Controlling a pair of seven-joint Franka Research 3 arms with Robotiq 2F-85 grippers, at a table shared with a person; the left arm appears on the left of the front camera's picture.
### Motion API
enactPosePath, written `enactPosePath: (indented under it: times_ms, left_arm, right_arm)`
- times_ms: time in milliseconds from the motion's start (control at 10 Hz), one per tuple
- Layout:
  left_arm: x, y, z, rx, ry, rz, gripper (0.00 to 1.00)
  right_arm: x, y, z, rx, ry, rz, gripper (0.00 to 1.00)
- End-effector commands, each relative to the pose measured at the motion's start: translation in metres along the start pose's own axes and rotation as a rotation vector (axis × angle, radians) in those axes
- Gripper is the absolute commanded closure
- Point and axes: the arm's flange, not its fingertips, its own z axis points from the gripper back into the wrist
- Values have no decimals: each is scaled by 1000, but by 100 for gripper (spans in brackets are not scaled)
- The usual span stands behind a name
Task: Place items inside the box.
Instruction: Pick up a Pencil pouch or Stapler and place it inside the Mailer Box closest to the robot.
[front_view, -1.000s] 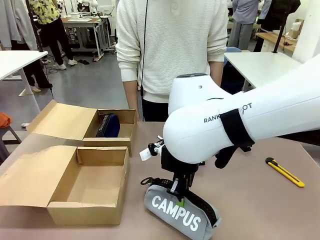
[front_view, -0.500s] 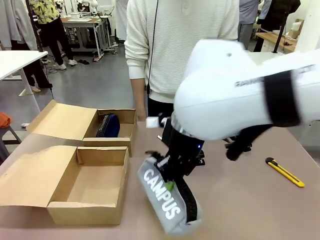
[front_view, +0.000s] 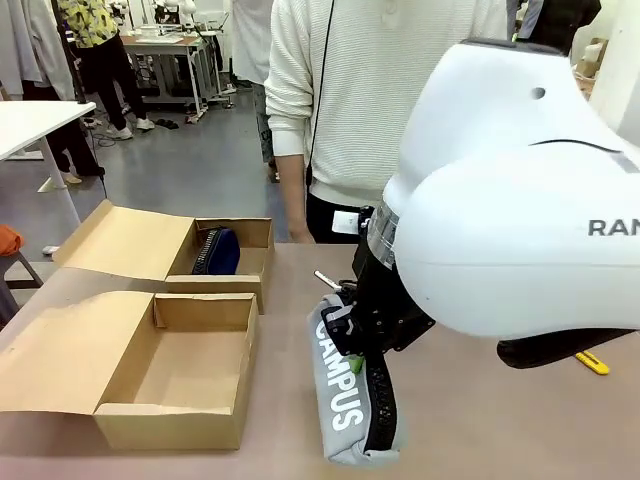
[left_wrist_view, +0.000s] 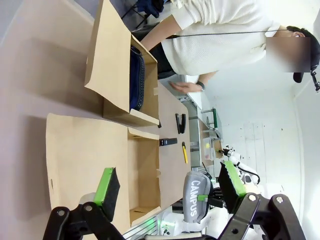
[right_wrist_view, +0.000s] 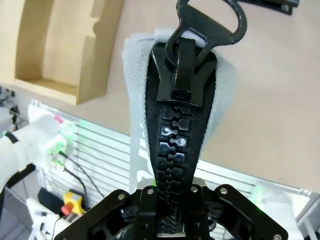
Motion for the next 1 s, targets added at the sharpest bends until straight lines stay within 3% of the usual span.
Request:
enactPosePath:
  times_ms: [0, 100, 200, 300, 500, 700, 900]
  left_arm:
    - [1, 0, 0, -17, -4, -20, 0]
    - [1, 0, 0, -17, -4, -20, 0]
    - [1, 0, 0, -17, -4, -20, 0]
    - [1, 0, 0, -17, -4, -20, 0]
    - [1, 0, 0, -17, -4, -20, 0]
    - [1, 0, 0, -17, -4, -20, 0]
    - [1, 0, 0, -17, -4, -20, 0]
  right_arm:
    - [4, -1, 3, -4, -49, -185, 92]
    - [19, 9, -1, 45, -115, -270, 92]
    - [34, 26, -9, 84, -124, -279, 92]
    - [59, 55, -25, 131, -92, -360, 92]
    - [103, 110, -56, 136, -129, -557, 92]
    - [129, 155, -59, 194, -186, -514, 92]
    - [135, 177, -64, 153, -139, -421, 92]
